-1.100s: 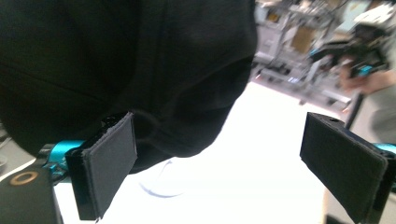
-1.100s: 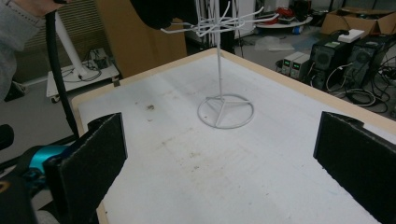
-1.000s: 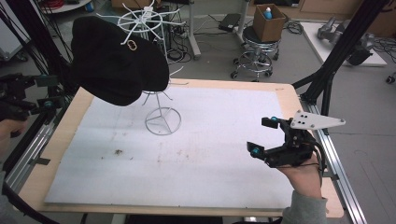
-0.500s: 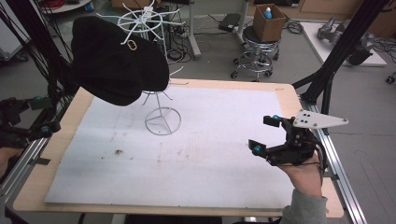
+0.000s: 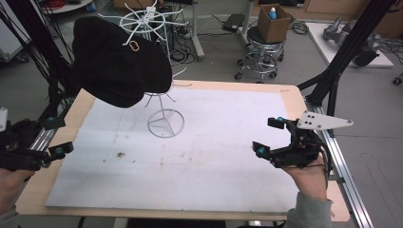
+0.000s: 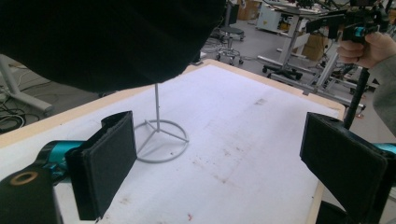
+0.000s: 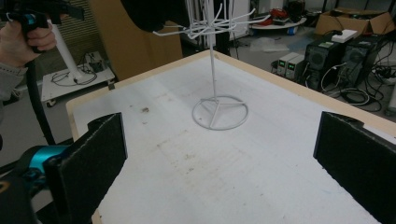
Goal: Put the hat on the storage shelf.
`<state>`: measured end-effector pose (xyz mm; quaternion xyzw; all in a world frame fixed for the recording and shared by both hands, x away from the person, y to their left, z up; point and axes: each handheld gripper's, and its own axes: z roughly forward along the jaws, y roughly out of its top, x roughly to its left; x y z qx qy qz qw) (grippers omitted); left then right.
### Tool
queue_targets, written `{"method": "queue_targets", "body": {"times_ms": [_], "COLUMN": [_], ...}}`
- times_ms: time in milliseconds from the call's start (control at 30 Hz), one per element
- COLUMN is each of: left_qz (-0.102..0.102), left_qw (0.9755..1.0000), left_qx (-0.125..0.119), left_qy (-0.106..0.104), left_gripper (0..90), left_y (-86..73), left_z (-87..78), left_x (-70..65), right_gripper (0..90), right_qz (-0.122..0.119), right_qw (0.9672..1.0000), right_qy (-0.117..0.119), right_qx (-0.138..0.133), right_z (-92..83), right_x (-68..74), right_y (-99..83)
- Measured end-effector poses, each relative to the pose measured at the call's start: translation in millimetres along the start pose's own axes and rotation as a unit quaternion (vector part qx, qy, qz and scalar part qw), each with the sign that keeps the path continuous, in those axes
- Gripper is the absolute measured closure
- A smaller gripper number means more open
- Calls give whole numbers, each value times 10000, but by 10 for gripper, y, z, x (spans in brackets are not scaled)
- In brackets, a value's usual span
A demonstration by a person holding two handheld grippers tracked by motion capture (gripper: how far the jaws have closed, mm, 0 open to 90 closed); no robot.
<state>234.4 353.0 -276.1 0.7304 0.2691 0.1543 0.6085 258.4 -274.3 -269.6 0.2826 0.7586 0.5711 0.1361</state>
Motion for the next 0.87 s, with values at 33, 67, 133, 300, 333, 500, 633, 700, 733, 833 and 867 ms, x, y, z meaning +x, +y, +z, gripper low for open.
{"method": "queue_targets", "body": {"times_ms": [33, 67, 133, 300, 333, 500, 633, 700, 733, 833, 867], "left_qz": [13, -2, -27, -110, -125, -84, -71, -33, 10, 27, 19], "left_qw": [10000, 10000, 10000, 9999, 9999, 9998, 9996, 9995, 9993, 9981, 9976], "left_qx": [11, 8, 34, 31, 7, -63, -38, 49, 103, 249, 289], "left_qy": [-2, 7, 17, 72, 88, 182, 261, 301, 373, 569, 621], "left_gripper": [111, 111, 111, 111, 111, 111, 110, 110, 110, 93, 84], "left_y": [-21, -41, -70, -159, -177, -226, -241, -252, -263, -307, -325], "left_z": [6, 14, 29, 45, 49, 59, 70, 89, 99, 152, 173], "left_x": [-4, -7, -2, -10, -14, -33, -29, -37, -39, -31, -23], "right_gripper": [16, 16, 16, 16, 16, 16, 16, 16, 16, 16, 16], "right_qz": [15, 8, 4, 17, 34, 21, -64, -39, -46, -64, -53], "right_qw": [10000, 10000, 10000, 9999, 9999, 9996, 9996, 9996, 9996, 9996, 9996], "right_qy": [-7, -18, -37, -86, -99, -150, -116, -109, -118, -143, -161], "right_qx": [19, 18, 33, 87, 105, 237, 232, 246, 241, 233, 212], "right_z": [-1, 1, 5, 24, 33, 123, 165, 170, 173, 158, 147], "right_x": [2, 1, 3, -2, -6, -24, 6, 29, 37, 56, 58], "right_y": [-1, -1, -3, -20, -27, -48, -31, -27, -28, -34, -37]}}
